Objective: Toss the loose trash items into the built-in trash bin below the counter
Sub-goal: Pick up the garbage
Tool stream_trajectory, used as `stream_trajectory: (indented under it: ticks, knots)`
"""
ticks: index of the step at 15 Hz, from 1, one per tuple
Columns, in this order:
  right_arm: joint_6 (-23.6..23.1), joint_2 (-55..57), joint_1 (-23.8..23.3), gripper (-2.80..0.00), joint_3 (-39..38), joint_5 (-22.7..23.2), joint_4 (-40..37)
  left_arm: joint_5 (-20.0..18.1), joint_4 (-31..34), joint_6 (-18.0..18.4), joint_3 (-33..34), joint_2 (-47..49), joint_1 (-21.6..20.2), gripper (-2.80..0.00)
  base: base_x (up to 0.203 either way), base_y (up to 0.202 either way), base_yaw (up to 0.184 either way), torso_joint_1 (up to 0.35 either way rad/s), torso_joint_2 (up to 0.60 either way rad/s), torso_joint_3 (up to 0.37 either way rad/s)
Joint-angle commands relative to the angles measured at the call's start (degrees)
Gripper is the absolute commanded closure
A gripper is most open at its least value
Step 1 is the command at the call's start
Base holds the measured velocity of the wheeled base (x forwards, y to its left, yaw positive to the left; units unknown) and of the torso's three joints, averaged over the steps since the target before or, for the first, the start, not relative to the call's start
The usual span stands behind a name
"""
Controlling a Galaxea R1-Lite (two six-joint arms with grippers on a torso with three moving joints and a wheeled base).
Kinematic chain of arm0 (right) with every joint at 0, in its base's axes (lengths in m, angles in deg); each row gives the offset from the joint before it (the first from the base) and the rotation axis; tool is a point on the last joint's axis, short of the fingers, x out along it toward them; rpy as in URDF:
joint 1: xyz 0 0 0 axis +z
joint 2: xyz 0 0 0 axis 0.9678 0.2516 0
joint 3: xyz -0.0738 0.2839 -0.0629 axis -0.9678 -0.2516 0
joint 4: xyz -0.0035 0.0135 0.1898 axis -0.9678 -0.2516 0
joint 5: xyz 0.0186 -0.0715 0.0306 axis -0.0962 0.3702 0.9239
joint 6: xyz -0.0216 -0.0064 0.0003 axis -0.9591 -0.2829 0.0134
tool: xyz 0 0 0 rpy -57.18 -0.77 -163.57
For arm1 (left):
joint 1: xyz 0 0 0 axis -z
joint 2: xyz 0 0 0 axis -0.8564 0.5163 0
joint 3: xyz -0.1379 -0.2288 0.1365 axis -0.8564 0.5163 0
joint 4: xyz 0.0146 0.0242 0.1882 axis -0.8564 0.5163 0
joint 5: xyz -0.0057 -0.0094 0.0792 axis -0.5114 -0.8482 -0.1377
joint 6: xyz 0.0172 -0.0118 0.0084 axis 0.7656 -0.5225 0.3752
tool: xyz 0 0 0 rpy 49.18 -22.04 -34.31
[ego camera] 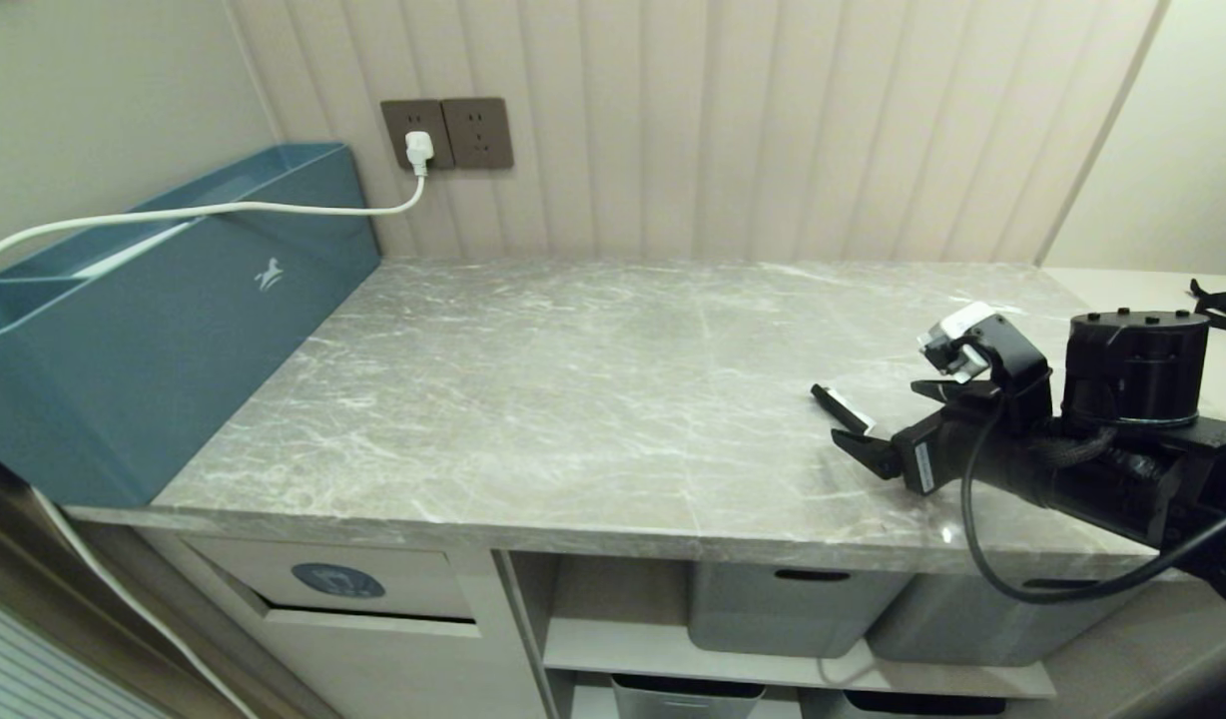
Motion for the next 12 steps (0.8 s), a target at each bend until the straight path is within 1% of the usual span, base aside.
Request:
stream_trajectory:
  ticks: [1,3,5,12]
  knots:
    - [-0.05,1.22,0.04,-2.8,0.58,-0.17,0.22,0.06,-0.02,-0.03,0.1,0.09,0.0,0.0,0.0,0.0,0.0,0.0,0.0,0.0]
    - [0.07,2.8,0.04,-2.8,1.78,-0.63,0.24,-0.02,-0.02,-0.03,0.18,0.09,0.0,0.0,0.0,0.0,0.0,0.0,0.0,0.0]
    - [0.07,3.95,0.04,-2.8,2.91,-2.15,0.21,-0.02,-0.02,-0.03,0.16,0.09,0.0,0.0,0.0,0.0,0.0,0.0,0.0,0.0]
    - [0.16,4.7,0.04,-2.8,3.19,-2.23,0.21,-0.02,-0.02,-0.03,0.1,0.09,0.0,0.0,0.0,0.0,0.0,0.0,0.0,0.0]
